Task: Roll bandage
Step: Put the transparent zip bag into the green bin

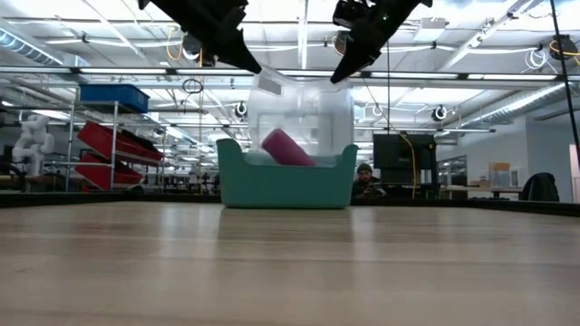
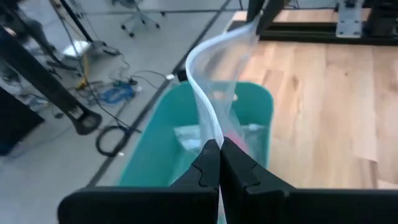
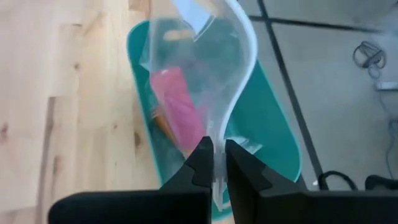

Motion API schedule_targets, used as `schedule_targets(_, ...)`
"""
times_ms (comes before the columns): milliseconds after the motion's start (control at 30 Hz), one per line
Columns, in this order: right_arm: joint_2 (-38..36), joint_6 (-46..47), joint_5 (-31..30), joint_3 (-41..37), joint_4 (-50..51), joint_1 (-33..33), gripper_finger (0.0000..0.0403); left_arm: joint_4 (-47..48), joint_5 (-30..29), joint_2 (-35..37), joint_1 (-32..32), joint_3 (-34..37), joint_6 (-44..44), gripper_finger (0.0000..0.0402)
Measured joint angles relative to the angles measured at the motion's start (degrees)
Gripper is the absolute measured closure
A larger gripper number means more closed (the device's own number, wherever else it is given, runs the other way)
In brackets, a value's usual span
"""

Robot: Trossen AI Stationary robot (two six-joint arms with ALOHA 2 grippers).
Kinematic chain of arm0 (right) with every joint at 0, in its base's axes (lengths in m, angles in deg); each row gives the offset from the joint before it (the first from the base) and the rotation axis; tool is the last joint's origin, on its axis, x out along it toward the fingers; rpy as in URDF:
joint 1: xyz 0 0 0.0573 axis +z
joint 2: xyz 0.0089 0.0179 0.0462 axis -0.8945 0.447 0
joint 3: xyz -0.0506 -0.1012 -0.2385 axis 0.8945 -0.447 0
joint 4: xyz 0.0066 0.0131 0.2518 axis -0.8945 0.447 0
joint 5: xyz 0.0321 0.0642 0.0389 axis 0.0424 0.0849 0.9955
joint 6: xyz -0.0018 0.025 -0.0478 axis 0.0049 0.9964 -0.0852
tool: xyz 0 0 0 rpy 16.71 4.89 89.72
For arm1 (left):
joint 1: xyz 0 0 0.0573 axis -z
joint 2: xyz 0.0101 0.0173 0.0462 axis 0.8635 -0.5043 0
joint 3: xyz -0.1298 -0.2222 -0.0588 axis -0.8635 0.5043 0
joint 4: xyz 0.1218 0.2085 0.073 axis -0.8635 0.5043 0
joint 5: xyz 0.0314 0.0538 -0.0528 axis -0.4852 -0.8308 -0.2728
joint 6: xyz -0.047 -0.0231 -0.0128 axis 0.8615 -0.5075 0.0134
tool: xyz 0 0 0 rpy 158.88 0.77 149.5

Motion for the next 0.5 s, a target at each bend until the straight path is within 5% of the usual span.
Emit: schedule_targets(500,-0.1,2.3,0.0,4.7,7.3,3.8,0.0388,1.9,1.2,-0.1,4.1,0.0,4.7,0.0402)
